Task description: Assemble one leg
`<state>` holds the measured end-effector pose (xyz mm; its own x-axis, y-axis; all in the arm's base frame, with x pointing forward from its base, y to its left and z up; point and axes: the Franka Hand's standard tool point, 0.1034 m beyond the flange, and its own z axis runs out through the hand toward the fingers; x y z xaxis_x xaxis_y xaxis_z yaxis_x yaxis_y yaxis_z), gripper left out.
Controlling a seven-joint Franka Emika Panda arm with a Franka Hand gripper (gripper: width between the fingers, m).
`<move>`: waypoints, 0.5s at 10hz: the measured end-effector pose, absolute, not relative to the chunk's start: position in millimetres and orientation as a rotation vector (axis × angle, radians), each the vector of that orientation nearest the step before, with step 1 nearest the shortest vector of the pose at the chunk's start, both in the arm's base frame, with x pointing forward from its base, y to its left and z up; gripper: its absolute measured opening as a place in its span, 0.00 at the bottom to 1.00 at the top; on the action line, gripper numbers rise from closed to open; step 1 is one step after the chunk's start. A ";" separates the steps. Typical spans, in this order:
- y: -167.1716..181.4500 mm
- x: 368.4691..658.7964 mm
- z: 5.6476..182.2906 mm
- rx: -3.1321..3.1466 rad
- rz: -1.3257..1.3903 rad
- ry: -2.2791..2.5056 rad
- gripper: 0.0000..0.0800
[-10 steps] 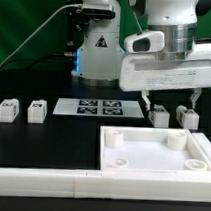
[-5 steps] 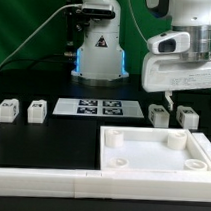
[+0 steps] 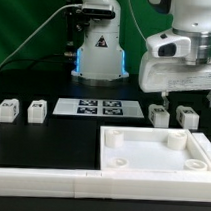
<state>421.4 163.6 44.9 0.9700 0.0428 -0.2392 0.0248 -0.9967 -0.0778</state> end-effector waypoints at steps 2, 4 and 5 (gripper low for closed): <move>164.5 417.3 40.4 -3.003 0.679 -0.071 0.81; 169.4 410.2 37.2 -2.944 0.927 -0.092 0.81; 172.8 407.5 35.4 -2.897 1.078 -0.074 0.81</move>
Offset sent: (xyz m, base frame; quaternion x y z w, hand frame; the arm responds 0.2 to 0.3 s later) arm -0.0070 0.0214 -0.0031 0.0336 -0.2926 -0.0021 0.9556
